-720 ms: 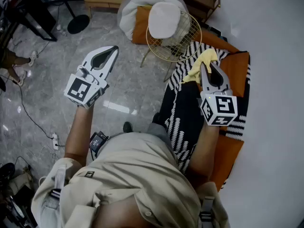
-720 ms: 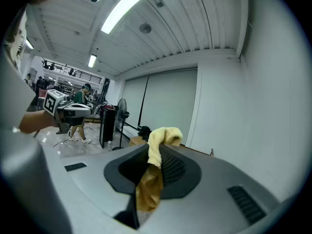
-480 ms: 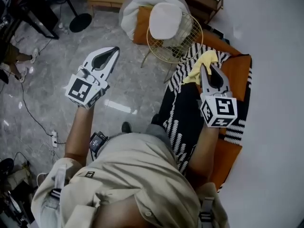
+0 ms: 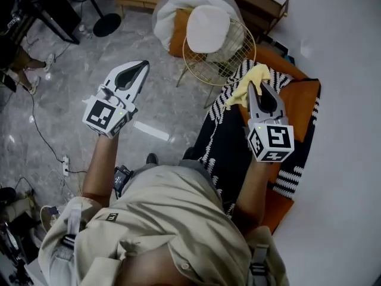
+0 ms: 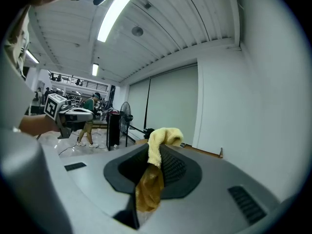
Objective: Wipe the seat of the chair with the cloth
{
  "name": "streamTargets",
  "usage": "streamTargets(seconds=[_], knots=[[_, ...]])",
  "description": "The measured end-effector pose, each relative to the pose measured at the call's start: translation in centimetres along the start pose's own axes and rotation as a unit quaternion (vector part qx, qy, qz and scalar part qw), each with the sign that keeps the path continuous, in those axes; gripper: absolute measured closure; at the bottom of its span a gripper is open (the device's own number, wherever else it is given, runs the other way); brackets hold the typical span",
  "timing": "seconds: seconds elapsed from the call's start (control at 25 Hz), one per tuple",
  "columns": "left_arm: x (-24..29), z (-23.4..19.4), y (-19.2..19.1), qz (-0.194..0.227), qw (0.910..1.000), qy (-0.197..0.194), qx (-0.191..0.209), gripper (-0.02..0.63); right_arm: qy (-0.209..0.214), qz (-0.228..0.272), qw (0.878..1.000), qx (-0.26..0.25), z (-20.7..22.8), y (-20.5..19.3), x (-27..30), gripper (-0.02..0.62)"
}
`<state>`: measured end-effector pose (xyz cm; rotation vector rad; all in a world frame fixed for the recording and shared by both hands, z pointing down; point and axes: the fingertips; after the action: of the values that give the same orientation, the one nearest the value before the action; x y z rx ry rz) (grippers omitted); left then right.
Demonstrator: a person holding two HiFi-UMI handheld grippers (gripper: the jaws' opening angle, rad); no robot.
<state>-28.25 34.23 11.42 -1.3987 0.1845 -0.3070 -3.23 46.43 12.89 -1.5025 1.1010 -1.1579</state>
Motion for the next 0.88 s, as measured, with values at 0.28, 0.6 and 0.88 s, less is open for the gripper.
streamTargets(seconds=[0.28,0.6,0.88], knots=[[5.7,2.0,0.8,-0.006,0.9999,-0.016,-0.003,0.591,0.035,-0.010,0.999,0.005,2.6,-0.8,3.5,0.522],[9.1,-2.6,0.8,-0.005,0.9998,-0.017,0.003,0.592,0.033,-0.021,0.999,-0.003,3.6,-0.8,7.4,0.522],[12.1,-7.7,-2.0,0.013,0.9996,-0.026,-0.001,0.592,0.004,-0.036,0.999,-0.004,4.9,-1.1,11.2,0.522]])
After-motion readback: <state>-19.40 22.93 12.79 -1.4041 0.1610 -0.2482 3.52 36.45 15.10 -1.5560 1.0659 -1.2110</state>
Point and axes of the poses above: the fingertips, and each gripper's own axes: x forward along the fingers, z to its right, y out of its top, and after that the axes turned 7 degrees about -y, right-handed
